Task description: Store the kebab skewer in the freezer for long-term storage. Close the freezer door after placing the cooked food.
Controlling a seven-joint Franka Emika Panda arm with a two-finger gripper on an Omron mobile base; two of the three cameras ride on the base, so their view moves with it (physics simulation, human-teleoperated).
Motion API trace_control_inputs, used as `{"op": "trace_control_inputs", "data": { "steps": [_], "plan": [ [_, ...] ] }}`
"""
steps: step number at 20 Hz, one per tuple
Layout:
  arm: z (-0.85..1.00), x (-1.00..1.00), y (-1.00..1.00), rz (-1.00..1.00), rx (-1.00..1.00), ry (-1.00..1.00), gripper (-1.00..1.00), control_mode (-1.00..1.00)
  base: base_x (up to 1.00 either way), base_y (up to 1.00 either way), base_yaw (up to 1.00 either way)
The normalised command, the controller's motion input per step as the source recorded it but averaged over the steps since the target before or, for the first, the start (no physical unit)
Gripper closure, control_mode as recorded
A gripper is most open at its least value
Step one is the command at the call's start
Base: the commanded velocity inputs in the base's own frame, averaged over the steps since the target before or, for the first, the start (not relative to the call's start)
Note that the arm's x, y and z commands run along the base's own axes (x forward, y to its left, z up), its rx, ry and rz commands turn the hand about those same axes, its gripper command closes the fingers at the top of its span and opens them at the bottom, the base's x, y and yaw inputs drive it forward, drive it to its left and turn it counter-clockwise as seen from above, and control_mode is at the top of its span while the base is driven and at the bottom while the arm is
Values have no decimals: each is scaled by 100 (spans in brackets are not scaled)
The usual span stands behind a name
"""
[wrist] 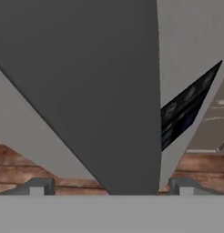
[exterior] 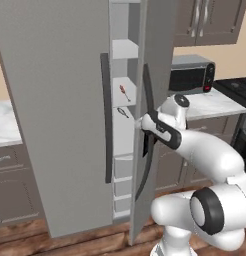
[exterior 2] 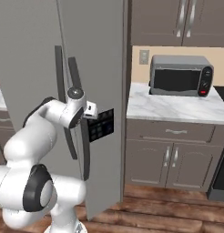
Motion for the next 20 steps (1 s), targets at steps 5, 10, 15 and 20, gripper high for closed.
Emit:
{"op": "trace_control_inputs", "data": {
  "steps": [5, 10, 15, 20],
  "plan": [
    [0, 30, 0, 0, 0, 0, -100, -100, 0, 0, 0],
    [0, 40, -2, 0, 0, 2, -100, -100, 0, 0, 0],
    [0, 41, 2, 0, 0, 0, -100, -100, 0, 0, 0],
    [0, 42, 5, 0, 0, 0, -100, -100, 0, 0, 0]
  ]
}}
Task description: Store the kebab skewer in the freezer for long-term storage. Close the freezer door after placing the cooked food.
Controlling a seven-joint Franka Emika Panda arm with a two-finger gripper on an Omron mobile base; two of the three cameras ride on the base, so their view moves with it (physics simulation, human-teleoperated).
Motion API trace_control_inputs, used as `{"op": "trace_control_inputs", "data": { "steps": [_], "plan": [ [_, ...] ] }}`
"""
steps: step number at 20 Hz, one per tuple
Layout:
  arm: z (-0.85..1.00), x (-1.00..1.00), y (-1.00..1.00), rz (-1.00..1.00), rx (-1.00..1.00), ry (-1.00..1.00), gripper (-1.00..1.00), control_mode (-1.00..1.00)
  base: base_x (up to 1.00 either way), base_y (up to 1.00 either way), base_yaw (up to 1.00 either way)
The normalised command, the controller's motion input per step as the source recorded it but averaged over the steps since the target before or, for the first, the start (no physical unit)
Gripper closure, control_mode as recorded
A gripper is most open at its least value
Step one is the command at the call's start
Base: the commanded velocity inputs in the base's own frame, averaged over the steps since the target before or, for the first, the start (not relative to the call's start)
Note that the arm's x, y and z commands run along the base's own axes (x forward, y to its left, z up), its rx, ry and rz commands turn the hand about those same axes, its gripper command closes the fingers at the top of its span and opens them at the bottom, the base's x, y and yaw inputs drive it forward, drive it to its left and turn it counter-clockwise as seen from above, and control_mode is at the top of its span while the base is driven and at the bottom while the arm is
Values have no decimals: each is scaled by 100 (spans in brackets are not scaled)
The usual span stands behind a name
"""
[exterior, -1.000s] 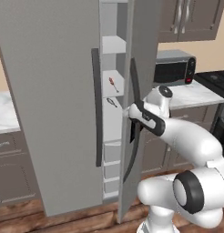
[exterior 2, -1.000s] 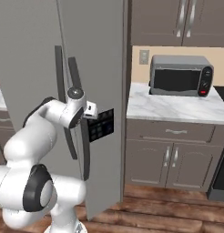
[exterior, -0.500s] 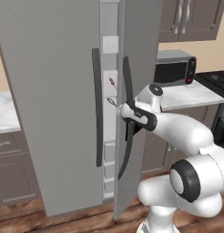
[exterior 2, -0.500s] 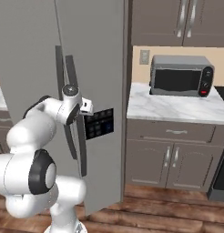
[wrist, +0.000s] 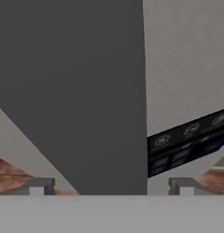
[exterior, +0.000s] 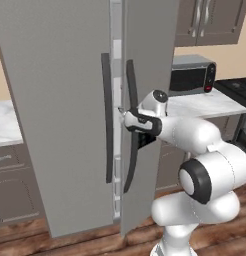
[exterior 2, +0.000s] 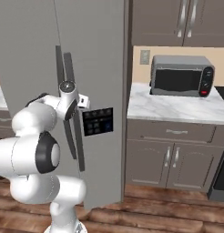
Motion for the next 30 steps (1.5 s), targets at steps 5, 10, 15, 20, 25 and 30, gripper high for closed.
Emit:
{"op": "trace_control_inputs", "data": {
  "steps": [5, 10, 15, 20, 25, 30],
  "plan": [
    [0, 49, 1, 0, 0, 0, -100, -100, 0, 0, 0],
    [0, 63, 0, 3, 0, 0, -100, -100, 0, 0, 0],
    [0, 67, 0, 4, 0, 0, -100, -100, 0, 0, 0],
    [0, 42, 0, 1, 0, -2, -100, -100, 0, 0, 0],
    [0, 27, 0, 0, 0, -3, -100, -100, 0, 0, 0],
    [0, 29, 0, 0, 0, -9, -100, -100, 0, 0, 0]
  ]
}}
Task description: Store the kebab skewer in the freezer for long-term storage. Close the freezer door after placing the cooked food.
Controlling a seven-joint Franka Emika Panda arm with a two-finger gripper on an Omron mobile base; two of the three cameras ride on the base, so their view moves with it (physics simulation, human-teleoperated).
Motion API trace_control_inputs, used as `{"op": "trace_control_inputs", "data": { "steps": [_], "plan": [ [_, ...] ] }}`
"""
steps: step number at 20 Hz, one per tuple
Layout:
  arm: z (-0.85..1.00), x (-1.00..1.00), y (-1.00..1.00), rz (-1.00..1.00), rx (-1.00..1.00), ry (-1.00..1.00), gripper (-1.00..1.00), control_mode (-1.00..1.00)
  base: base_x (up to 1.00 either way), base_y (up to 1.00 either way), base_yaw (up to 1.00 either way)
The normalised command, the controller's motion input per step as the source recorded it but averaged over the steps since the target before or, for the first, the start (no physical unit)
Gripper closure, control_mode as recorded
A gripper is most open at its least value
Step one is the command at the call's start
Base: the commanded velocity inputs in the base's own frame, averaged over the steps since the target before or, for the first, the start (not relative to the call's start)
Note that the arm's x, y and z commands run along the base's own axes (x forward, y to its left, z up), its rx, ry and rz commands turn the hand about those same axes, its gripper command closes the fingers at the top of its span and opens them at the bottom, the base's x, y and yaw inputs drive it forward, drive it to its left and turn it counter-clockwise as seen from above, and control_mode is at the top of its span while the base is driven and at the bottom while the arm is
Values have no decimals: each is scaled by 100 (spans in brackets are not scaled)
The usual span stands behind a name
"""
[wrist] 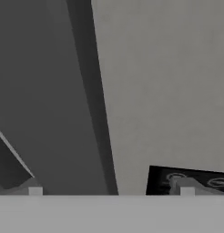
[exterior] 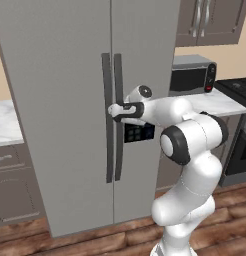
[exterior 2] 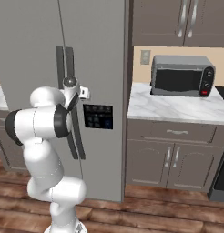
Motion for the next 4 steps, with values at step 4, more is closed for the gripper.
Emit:
{"op": "trace_control_inputs", "data": {
  "steps": [4],
  "plan": [
    [0, 37, 0, 0, -4, -12, -100, -100, 0, 0, 0]
  ]
}}
